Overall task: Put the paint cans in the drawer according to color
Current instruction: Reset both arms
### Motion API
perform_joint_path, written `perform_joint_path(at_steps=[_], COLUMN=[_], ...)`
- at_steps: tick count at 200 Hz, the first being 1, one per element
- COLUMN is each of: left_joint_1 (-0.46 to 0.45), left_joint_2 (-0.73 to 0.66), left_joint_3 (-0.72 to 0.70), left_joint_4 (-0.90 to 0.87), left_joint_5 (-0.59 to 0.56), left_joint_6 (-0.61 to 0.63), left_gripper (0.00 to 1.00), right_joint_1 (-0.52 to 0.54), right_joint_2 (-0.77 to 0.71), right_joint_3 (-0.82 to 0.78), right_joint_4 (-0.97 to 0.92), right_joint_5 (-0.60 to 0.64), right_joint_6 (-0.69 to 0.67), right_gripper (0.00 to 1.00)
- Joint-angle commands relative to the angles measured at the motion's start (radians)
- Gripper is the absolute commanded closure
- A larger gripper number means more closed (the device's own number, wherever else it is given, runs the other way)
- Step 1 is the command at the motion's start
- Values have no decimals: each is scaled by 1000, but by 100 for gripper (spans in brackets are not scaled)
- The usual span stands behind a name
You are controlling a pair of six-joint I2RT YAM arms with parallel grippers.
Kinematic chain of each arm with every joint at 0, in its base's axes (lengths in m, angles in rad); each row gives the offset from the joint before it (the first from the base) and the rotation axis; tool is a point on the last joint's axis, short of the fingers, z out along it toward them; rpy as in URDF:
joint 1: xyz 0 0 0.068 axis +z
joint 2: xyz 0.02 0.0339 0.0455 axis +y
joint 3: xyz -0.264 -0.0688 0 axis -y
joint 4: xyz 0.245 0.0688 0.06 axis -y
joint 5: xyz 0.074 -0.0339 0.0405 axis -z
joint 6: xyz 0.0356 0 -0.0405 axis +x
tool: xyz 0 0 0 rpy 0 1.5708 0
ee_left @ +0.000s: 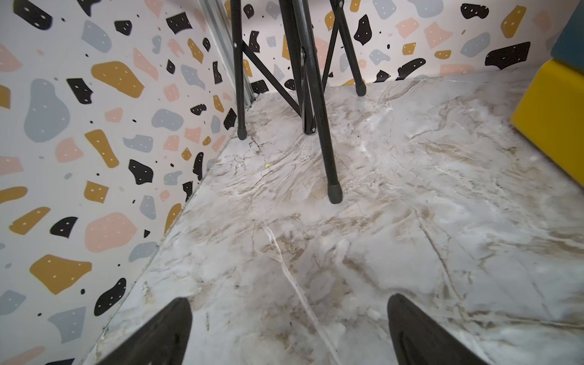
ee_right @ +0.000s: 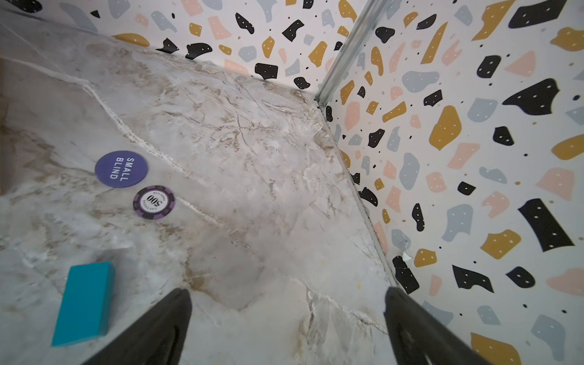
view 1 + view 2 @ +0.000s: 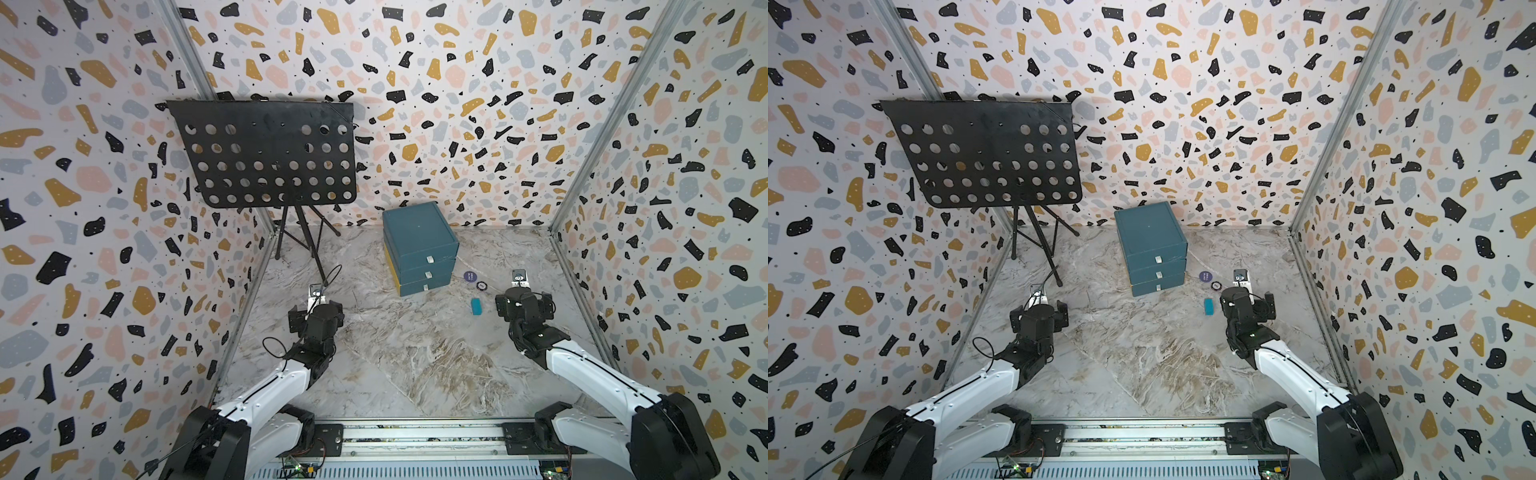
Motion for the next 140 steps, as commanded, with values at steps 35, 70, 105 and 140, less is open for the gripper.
perform_joint_path(at_steps=[35,70,105,140], left_joint_1=[18,83,198,198], left_joint_2=[264,273,379,346], left_joint_3=[-82,-19,6,17], left_joint_4=[583,446,514,432], left_joint_5=[79,203,352,356], left_joint_6=[186,152,87,80], left_gripper=[0,0,0,0], right_joint_1=[-88,-114,-122,-223], right_joint_2=[156,242,275,320], right_joint_3=[-105,-129,-188,-229], right_joint_4=[376,492,684,788], right_joint_5=[-103,-156,-152,-250], right_joint_6=[-51,-69,-150,-67], right_gripper=[0,0,0,0])
